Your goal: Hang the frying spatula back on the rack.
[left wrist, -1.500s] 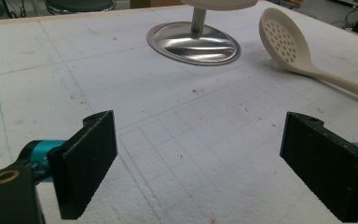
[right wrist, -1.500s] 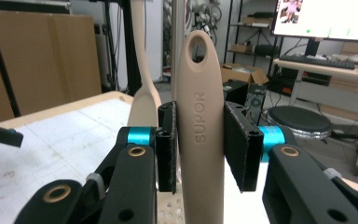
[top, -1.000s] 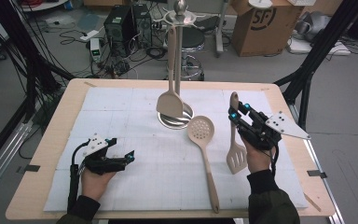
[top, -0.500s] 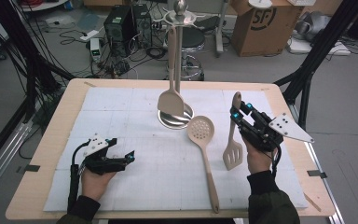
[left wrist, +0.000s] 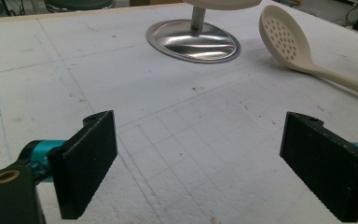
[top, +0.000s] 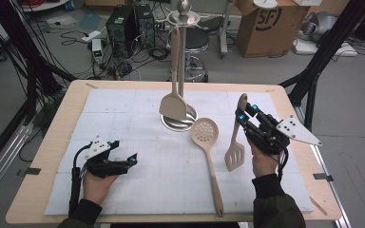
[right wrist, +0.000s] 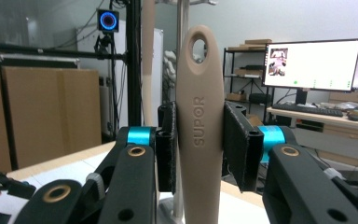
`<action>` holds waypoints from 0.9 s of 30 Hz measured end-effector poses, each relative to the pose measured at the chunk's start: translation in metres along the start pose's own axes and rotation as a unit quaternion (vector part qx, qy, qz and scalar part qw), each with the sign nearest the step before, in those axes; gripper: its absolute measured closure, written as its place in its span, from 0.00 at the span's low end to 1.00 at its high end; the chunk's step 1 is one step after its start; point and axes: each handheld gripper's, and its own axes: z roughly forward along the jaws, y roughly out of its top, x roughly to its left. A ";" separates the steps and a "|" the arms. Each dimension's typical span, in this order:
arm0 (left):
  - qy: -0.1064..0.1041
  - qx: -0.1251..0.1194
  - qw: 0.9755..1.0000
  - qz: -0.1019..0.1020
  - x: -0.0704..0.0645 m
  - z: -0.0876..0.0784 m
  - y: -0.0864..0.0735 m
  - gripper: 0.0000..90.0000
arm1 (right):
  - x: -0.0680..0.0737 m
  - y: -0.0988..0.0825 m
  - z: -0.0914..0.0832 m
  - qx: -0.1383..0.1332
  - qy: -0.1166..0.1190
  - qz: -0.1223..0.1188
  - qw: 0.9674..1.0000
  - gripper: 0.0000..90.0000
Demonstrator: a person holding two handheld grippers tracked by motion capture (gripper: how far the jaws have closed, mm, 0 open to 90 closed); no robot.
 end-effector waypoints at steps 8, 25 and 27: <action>0.000 0.000 1.000 0.000 0.000 0.000 0.000 0.13 | 0.001 0.001 -0.003 -0.007 -0.002 -0.002 1.000 0.75; 0.001 0.000 1.000 0.000 0.000 0.001 0.000 0.13 | -0.003 0.004 -0.008 -0.021 -0.005 0.011 1.000 0.76; 0.001 0.002 1.000 0.002 0.000 0.000 0.000 0.13 | -0.004 0.004 -0.008 -0.021 -0.005 0.014 1.000 0.76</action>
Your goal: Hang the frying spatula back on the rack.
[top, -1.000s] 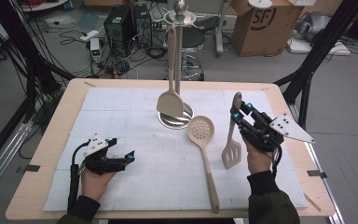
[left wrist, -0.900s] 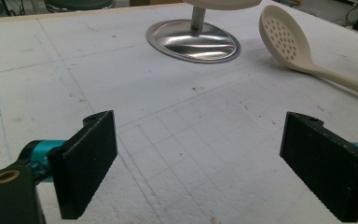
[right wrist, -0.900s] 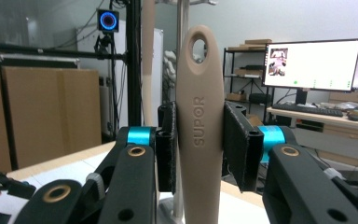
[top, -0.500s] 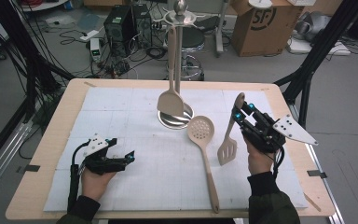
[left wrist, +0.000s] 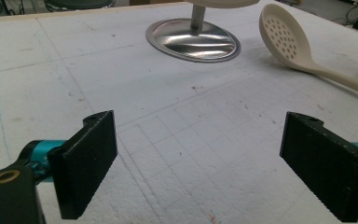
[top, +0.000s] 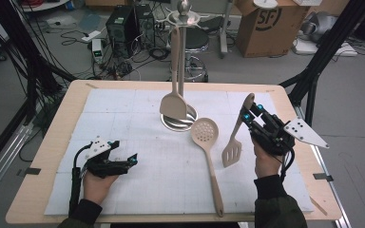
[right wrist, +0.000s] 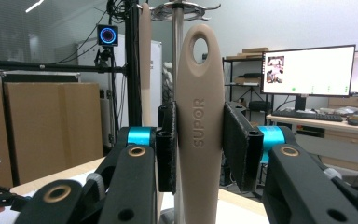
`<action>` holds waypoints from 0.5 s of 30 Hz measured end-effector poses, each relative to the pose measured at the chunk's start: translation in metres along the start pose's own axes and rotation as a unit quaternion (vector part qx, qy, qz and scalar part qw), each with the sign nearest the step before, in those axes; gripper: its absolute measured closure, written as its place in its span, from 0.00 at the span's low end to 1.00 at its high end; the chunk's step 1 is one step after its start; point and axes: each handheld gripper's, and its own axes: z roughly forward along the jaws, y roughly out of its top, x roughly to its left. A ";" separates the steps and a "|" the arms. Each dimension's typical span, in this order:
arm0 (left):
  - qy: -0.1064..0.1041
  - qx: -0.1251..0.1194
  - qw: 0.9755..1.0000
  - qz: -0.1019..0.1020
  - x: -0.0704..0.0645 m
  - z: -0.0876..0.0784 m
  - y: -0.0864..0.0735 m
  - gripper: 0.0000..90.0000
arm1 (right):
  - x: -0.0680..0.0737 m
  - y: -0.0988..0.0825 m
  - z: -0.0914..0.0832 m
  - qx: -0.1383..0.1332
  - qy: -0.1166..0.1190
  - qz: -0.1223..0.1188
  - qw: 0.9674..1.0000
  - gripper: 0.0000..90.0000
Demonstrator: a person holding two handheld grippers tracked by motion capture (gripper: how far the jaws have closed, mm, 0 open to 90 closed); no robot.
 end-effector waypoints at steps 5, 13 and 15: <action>0.001 0.000 1.000 0.000 0.000 0.000 0.000 0.13 | -0.001 0.004 0.005 -0.003 0.001 0.004 1.000 0.76; 0.000 -0.002 1.000 -0.002 0.000 0.000 0.000 0.13 | -0.004 0.010 0.021 0.000 0.006 0.007 1.000 0.76; 0.001 -0.002 1.000 -0.002 0.000 -0.001 0.000 0.13 | -0.006 0.013 0.025 0.000 0.007 0.010 1.000 0.76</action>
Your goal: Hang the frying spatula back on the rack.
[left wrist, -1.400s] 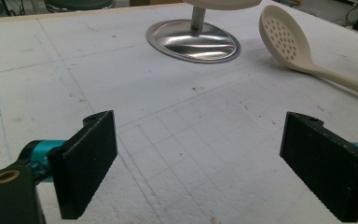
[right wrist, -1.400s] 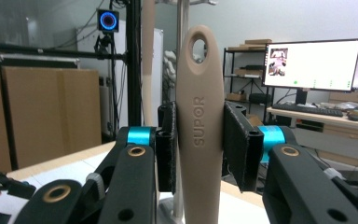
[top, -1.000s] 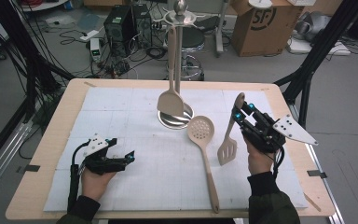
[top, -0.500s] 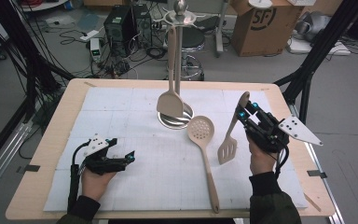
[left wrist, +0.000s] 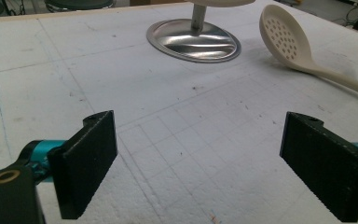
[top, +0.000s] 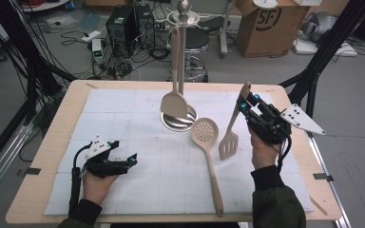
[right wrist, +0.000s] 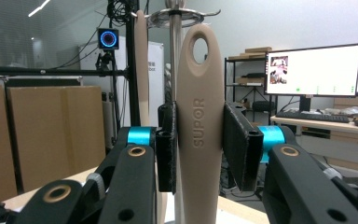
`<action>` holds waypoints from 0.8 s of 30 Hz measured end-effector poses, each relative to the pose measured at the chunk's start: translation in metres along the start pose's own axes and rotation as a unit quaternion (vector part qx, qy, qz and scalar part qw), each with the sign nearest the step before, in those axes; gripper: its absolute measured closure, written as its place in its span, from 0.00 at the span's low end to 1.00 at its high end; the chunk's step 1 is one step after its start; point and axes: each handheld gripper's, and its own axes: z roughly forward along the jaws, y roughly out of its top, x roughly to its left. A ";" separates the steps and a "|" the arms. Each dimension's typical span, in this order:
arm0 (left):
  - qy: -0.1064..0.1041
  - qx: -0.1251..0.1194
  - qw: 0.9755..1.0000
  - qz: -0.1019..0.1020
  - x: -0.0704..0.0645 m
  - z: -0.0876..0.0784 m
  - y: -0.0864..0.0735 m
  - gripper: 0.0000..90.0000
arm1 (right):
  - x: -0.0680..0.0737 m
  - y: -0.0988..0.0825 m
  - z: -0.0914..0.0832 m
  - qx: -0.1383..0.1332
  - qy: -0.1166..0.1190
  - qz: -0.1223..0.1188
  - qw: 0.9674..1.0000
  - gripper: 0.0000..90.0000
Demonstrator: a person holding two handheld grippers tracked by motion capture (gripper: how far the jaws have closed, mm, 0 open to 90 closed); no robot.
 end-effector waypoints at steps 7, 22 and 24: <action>0.000 -0.001 1.000 0.000 0.001 -0.001 0.000 0.13 | -0.002 0.011 0.014 -0.005 0.007 -0.003 1.000 0.76; 0.001 -0.004 1.000 -0.005 0.003 -0.003 0.000 0.13 | 0.005 0.025 0.054 -0.020 0.030 0.008 0.999 0.76; 0.001 -0.005 1.000 -0.006 0.004 -0.003 -0.001 0.13 | 0.007 0.026 0.060 -0.022 0.034 0.009 0.999 0.75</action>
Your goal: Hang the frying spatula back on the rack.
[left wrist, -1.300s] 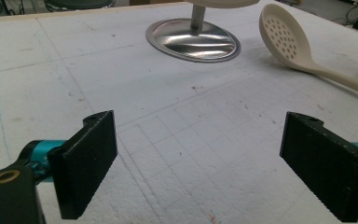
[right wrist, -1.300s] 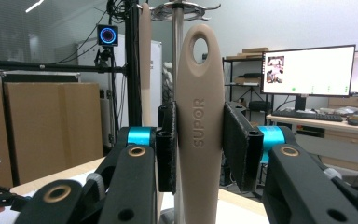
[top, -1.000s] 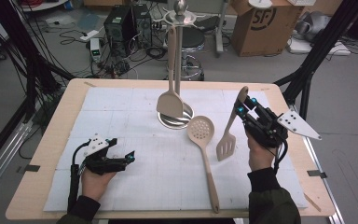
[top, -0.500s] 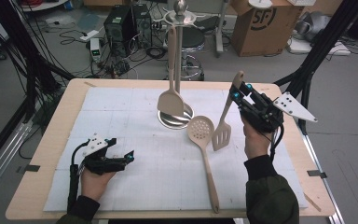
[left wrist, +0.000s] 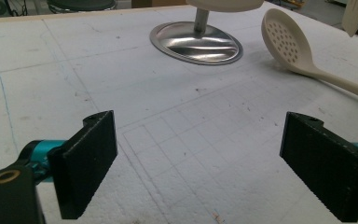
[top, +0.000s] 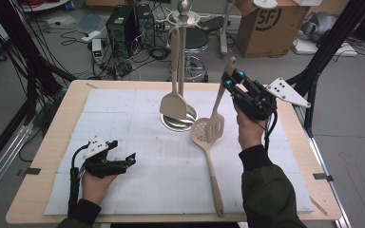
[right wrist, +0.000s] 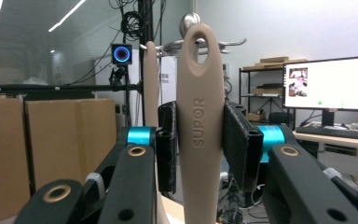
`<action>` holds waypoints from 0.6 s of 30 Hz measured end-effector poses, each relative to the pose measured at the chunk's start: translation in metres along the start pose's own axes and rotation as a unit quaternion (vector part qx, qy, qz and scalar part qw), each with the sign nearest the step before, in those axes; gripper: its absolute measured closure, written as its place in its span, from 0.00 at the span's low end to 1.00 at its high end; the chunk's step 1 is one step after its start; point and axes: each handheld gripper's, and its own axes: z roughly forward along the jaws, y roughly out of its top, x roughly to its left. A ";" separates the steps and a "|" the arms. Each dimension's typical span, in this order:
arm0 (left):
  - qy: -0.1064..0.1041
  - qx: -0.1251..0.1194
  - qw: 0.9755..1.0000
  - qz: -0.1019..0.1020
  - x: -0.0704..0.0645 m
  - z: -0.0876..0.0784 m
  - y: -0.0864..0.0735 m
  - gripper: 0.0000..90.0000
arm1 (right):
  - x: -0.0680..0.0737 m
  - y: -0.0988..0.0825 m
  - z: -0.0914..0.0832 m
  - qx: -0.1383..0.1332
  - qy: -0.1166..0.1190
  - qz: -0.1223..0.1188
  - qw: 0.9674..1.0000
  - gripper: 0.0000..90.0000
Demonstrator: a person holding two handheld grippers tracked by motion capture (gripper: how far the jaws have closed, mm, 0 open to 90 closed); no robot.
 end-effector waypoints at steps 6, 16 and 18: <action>0.000 0.000 1.000 -0.005 0.003 -0.001 -0.001 0.13 | 0.000 0.001 0.018 0.001 0.008 0.004 1.000 0.75; 0.002 -0.002 1.000 -0.011 0.008 -0.004 -0.003 0.13 | -0.005 0.006 0.046 0.004 0.015 0.005 1.000 0.75; 0.003 -0.003 1.000 -0.012 0.008 -0.004 -0.003 0.13 | -0.007 0.008 0.050 0.007 0.016 0.003 1.000 0.75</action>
